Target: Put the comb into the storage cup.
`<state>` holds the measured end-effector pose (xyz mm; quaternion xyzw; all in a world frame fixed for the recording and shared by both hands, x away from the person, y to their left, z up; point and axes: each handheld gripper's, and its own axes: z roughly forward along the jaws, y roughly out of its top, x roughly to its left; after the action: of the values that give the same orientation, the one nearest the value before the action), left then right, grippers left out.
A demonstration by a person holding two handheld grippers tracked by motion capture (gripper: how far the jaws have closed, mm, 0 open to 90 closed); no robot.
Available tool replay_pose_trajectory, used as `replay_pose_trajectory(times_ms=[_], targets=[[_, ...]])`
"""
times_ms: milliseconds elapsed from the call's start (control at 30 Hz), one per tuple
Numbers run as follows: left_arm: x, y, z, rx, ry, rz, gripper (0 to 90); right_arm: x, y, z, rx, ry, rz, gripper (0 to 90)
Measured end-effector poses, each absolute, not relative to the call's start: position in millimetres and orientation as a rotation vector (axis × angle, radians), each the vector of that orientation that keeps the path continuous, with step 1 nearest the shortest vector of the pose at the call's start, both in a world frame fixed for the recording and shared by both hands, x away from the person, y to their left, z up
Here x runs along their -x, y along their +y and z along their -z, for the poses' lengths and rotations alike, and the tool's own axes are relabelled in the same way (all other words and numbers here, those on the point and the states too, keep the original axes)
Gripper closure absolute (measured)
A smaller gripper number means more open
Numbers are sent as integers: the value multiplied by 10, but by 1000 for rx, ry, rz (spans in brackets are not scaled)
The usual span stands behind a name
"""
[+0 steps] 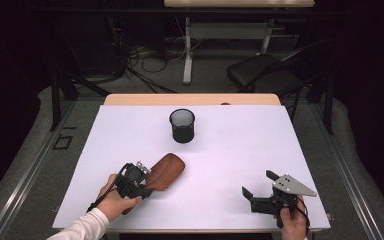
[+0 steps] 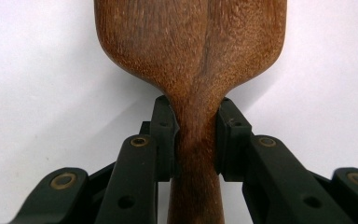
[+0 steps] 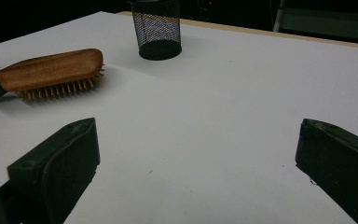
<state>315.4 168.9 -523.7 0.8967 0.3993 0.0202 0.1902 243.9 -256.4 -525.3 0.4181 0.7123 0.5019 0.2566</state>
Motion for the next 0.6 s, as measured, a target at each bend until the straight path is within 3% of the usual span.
replay_pose_trajectory(times_ms=[600], targets=[[-3146,1776,5201,-2371,1145,-37,725,-2441,-2562,5257,-1136,1929,-1366,0]])
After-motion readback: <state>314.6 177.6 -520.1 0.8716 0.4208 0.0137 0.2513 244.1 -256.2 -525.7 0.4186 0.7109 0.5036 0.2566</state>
